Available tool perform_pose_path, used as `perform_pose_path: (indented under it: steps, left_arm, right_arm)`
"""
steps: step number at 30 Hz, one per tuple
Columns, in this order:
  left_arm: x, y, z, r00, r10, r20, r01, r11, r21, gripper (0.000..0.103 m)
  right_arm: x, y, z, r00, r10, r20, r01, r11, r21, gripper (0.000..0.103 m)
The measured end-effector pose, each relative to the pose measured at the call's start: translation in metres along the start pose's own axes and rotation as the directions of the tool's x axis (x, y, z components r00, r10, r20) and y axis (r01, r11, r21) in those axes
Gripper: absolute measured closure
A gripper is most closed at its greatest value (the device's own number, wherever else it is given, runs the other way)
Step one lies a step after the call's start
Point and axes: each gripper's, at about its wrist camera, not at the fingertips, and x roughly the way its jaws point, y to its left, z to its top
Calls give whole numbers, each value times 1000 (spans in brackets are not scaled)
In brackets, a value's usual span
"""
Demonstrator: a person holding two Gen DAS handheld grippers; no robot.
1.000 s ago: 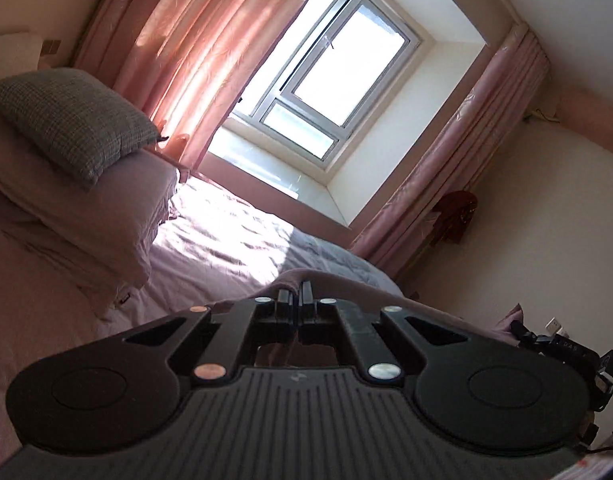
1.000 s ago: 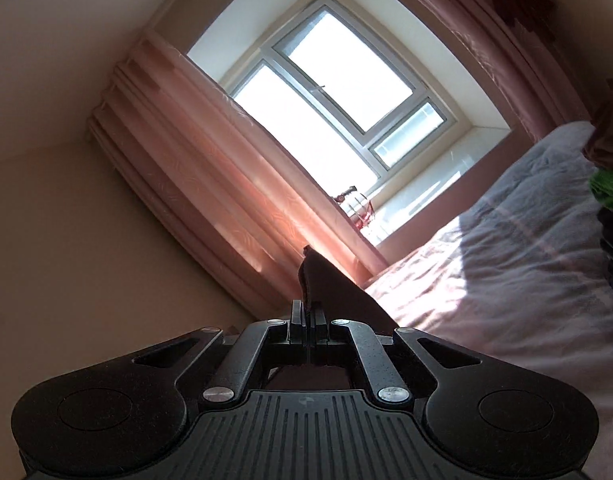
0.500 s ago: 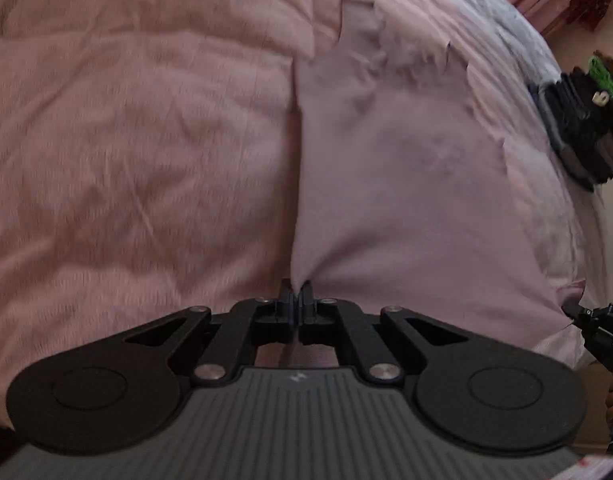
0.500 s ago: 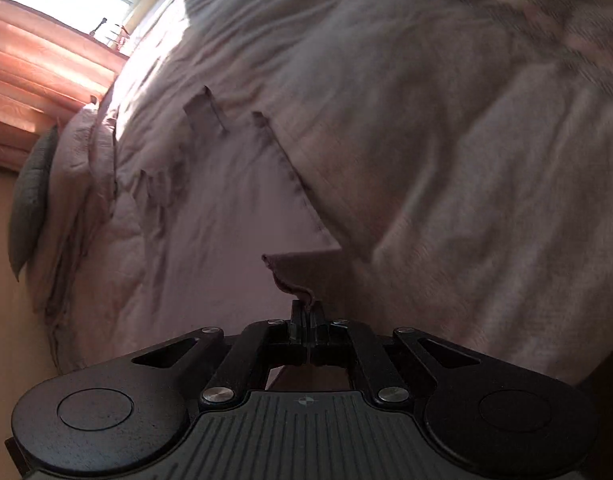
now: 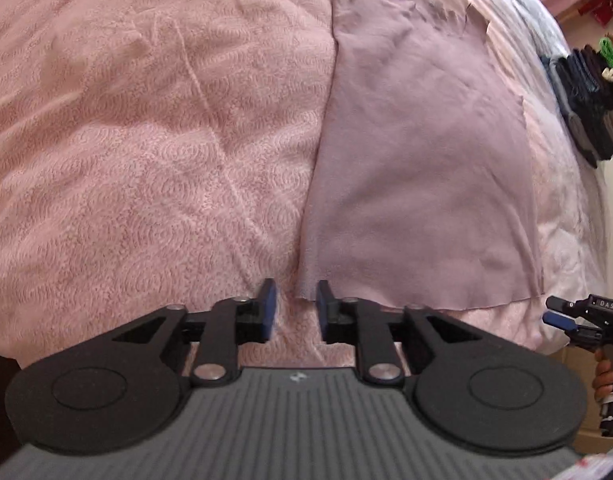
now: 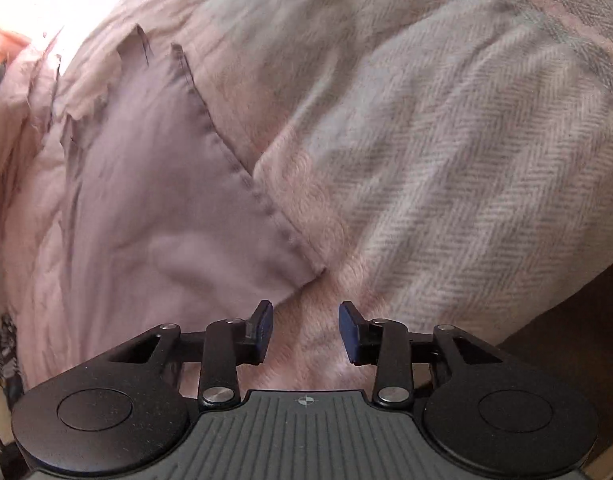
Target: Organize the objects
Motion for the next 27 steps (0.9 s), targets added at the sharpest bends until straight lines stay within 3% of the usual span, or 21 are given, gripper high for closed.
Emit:
perform_pose_path:
  steps: [2,7,8,10,12,17,19,22,24,26,27]
  left_arm:
    - [0,1,0,1000,-12,23,12,1000,-14,75]
    - [12,4,-1,998,-43,49,47,996,-81,77]
    - [17,4,-1,998,-49,51,54,994,-94,81]
    - [20,7,-1,998,-52,43,56,993,-100,103]
    - [18,9,-1,997,-61,36,65,992,-111,103]
    - [-7,4,-6,995,-83,57,86,995,-59,103]
    - [-3,2,-8,999,-26,46,28,999,-33,103]
    - [17,3,-10,998,53,-36,-54,998,-36,103]
    - [16,4,-8,997,58,-48,-60,997,-46,103]
    - [6,7,-4,994,90,-54,-93,994,-49,102]
    - [0,8,-1,993,110,-49,-112,993,-47,102]
  right_arm:
    - [1,-2,5,999,33,37,-33,999,-9,68]
    - [27,-8,5,996,80,37,-80,997,-2,68]
    - [33,-11,2,995,94,30,-94,995,13,72]
    - [30,-9,0,994,106,26,-107,994,34,103]
    - [18,-9,-1,994,99,39,-100,995,26,103]
    - [-23,-26,9,998,-15,56,14,1000,16,103]
    - [-21,-31,12,999,-48,15,49,999,-21,103]
    - [-3,-31,17,988,-115,-105,116,993,-4,103]
    - [2,-18,19,980,-178,-93,170,982,-87,98]
    - [4,6,21,974,-222,-46,209,958,-198,84]
    - [5,18,22,975,-221,-26,209,948,-240,83]
